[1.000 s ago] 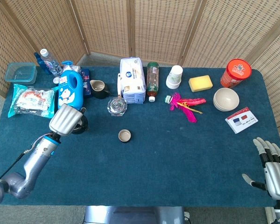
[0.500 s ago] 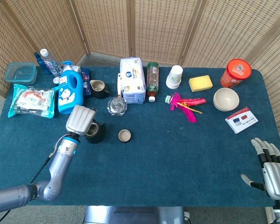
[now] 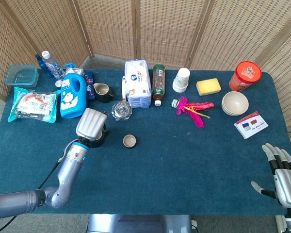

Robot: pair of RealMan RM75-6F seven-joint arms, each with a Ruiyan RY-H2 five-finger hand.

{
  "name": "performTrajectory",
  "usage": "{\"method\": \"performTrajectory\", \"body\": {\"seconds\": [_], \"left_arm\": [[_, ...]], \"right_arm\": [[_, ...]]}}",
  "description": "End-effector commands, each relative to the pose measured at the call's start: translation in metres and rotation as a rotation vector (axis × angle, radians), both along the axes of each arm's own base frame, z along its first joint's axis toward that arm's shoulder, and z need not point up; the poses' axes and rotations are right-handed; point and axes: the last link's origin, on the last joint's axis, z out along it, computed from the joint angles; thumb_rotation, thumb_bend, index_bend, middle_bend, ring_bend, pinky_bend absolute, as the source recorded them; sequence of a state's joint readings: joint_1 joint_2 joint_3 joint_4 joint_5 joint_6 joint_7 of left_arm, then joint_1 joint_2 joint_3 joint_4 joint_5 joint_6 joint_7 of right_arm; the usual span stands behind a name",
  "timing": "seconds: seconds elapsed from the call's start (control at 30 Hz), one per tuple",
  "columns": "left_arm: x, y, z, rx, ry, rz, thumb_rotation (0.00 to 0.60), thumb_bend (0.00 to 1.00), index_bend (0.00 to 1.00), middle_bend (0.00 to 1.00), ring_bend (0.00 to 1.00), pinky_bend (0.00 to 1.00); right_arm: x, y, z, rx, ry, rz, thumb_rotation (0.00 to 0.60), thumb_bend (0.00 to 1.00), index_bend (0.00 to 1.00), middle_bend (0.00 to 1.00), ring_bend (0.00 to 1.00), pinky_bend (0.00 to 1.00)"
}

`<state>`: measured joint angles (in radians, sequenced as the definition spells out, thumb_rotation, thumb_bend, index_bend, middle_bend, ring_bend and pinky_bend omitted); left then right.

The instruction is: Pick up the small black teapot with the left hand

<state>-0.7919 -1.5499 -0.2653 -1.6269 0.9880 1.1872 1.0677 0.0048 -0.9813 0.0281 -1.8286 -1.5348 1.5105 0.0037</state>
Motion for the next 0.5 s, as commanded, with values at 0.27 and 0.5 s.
{"method": "performTrajectory", "body": {"seconds": [0.27, 0.5], "left_arm": [[0.001, -0.010, -0.007, -0.045, 0.014, -0.036, 0.600, 0.68, 0.76, 0.88, 0.79, 0.97], [-0.001, -0.014, -0.007, -0.054, 0.032, -0.061, 0.600, 0.68, 0.76, 0.88, 0.79, 0.97]], "right_arm": [[0.000, 0.000, -0.001, 0.002, 0.004, -0.002, 0.600, 0.00, 0.00, 0.00, 0.00, 0.00], [0.001, 0.000, -0.001, -0.001, 0.004, -0.001, 0.600, 0.00, 0.00, 0.00, 0.00, 0.00]]}}
